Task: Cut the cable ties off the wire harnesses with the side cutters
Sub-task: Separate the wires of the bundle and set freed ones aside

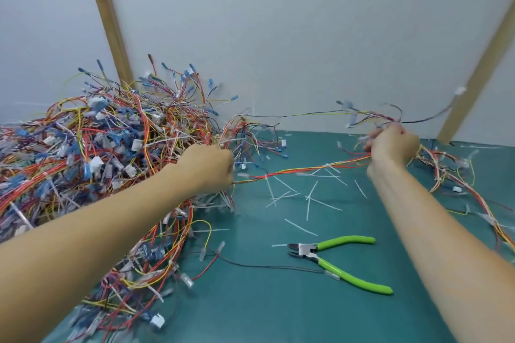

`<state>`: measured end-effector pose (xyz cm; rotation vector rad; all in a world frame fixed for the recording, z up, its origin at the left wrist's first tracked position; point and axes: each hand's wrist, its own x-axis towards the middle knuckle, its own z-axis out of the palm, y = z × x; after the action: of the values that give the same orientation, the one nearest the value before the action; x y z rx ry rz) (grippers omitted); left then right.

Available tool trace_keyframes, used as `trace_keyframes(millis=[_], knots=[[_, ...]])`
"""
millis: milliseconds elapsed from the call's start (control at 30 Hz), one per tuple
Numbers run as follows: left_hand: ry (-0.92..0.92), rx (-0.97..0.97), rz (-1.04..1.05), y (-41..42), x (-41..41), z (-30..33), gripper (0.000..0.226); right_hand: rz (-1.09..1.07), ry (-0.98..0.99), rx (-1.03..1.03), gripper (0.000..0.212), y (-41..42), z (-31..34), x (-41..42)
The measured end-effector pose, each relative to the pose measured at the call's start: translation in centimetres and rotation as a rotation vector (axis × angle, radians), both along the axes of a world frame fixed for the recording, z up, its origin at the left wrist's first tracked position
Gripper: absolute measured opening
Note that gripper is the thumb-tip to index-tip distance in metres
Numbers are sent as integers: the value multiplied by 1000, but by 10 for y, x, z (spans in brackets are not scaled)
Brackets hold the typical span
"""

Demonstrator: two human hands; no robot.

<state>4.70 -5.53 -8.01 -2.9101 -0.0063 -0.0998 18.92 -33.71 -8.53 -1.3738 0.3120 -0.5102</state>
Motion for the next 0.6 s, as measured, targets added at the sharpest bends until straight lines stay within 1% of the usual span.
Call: trace_keyframes(millis=[33, 100, 167, 200, 300, 367, 400, 433, 467, 533, 567, 600], knots=[[6, 6, 14, 0, 0, 0, 26, -46, -46, -40, 25, -3, -2, -4], [14, 11, 21, 2, 1, 2, 24, -4, -226, -94, 20, -9, -1, -16], [3, 0, 18, 0, 1, 1, 21, 4, -411, -24, 22, -13, 8, -30], [-12, -13, 24, -1, 2, -1, 20, -23, -456, 25, 21, -15, 13, -32], [-3, -37, 53, -6, 4, -1, 20, -72, -430, 123, 16, -24, 15, -31], [0, -54, 62, -10, 4, -2, 21, -188, -405, 163, 8, -31, 7, -27], [7, -53, 62, -11, 3, -2, 21, -206, -359, 122, 7, -33, 0, -25], [24, -48, 57, -12, 2, -1, 21, -163, -270, 58, 12, -34, -9, -23], [50, -44, 46, -12, 2, 0, 24, -42, -136, -15, 17, -32, -18, -20], [142, -94, 9, -8, 1, 2, 32, 309, 180, -210, 23, -24, -34, -19], [206, -144, -13, -4, 0, 5, 34, 467, 294, -350, 22, -22, -39, -21], [271, -191, -37, 0, 0, 8, 33, 579, 354, -488, 22, -21, -41, -21]])
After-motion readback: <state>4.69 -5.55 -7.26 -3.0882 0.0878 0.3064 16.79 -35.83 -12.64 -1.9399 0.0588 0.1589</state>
